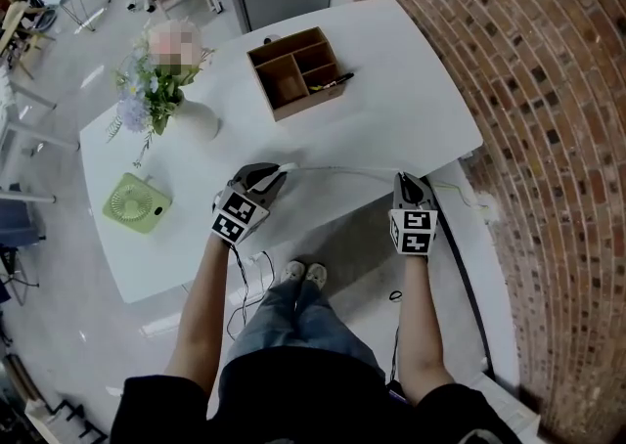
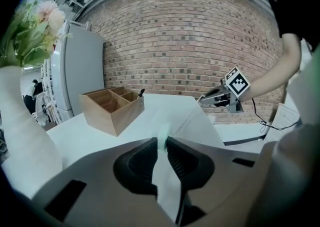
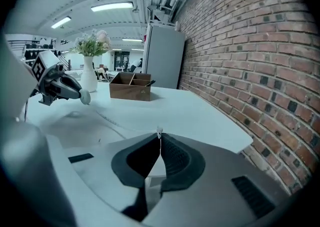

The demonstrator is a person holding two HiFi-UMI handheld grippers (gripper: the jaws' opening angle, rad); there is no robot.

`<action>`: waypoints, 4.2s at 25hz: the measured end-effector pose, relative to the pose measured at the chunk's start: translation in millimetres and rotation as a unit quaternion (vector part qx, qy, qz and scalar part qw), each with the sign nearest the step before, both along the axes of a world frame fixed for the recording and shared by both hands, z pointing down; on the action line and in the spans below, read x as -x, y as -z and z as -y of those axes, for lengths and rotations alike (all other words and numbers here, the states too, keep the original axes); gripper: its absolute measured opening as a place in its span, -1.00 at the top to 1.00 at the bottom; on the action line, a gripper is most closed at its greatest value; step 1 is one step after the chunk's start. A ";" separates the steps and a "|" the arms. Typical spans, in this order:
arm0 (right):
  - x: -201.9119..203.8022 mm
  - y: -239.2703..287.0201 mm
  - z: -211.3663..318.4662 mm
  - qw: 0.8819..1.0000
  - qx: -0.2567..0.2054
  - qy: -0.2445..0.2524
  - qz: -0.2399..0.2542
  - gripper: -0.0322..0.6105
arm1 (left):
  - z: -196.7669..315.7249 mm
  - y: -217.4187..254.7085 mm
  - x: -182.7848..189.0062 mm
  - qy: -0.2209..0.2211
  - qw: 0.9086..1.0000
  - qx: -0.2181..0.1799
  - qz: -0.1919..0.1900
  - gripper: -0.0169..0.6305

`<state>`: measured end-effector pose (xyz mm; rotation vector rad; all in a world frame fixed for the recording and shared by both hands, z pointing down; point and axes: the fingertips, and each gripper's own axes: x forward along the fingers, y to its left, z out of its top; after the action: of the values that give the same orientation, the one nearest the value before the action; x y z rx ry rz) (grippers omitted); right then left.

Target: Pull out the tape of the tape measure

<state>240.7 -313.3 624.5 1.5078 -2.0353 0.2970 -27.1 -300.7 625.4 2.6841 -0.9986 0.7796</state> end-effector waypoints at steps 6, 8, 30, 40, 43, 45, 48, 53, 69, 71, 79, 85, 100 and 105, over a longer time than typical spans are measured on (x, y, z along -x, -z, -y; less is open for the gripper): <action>-5.4 -22.8 9.8 1.000 0.021 -0.005 -0.001 0.87 | 4.9 -16.1 1.4 0.009 1.000 0.010 0.006 0.72; -7.2 -28.3 11.5 1.000 0.026 -0.004 -0.004 0.87 | 5.4 -20.5 2.1 0.007 1.000 0.015 0.008 0.72; -6.4 -52.4 14.0 0.998 0.055 -0.004 -0.025 0.78 | 9.9 -35.0 -2.9 -0.001 0.999 0.031 0.010 0.70; -4.9 -47.3 15.8 0.999 0.051 -0.015 -0.006 0.47 | 9.9 -33.9 -6.4 0.004 0.999 0.039 -0.003 0.40; -5.3 -44.6 16.1 0.999 0.047 -0.017 -0.003 0.43 | 10.2 -32.4 -8.1 0.005 0.999 0.037 -0.005 0.39; -5.6 -42.5 15.7 0.999 0.045 -0.019 0.000 0.40 | 10.7 -30.7 -8.2 0.007 0.999 0.034 -0.005 0.39; -6.4 -37.7 13.3 0.999 0.041 -0.022 0.006 0.38 | 10.5 -26.1 -7.4 0.012 0.999 0.031 -0.008 0.39; -9.4 -15.3 5.1 0.999 0.019 -0.040 0.031 0.38 | 11.8 -3.5 -0.6 0.039 0.999 0.012 -0.027 0.40; 25.7 147.3 -24.5 0.976 -0.154 -0.066 0.142 0.81 | 14.3 162.8 -25.0 0.151 0.967 -0.127 -0.160 0.86; 29.3 163.5 -31.9 0.972 -0.172 -0.068 0.146 0.88 | 6.9 179.4 -32.7 0.149 0.965 -0.145 -0.159 0.87; 49.4 184.5 -64.5 0.969 -0.193 -0.058 0.144 0.89 | -22.5 193.8 -39.8 0.160 0.964 -0.162 -0.140 0.88; 57.3 188.5 -73.2 0.970 -0.192 -0.049 0.140 0.89 | -29.9 196.0 -34.1 0.164 0.963 -0.155 -0.150 0.88; 64.0 184.3 -82.2 0.972 -0.185 -0.045 0.136 0.89 | -37.5 194.2 -25.2 0.161 0.963 -0.149 -0.155 0.88; 65.8 182.7 -87.0 0.973 -0.182 -0.045 0.137 0.89 | -41.2 192.4 -22.5 0.163 0.963 -0.145 -0.156 0.88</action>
<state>175.0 -226.3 441.8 1.8720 -2.3376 0.1815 -4.6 -259.5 433.0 2.6431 -1.5080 0.1487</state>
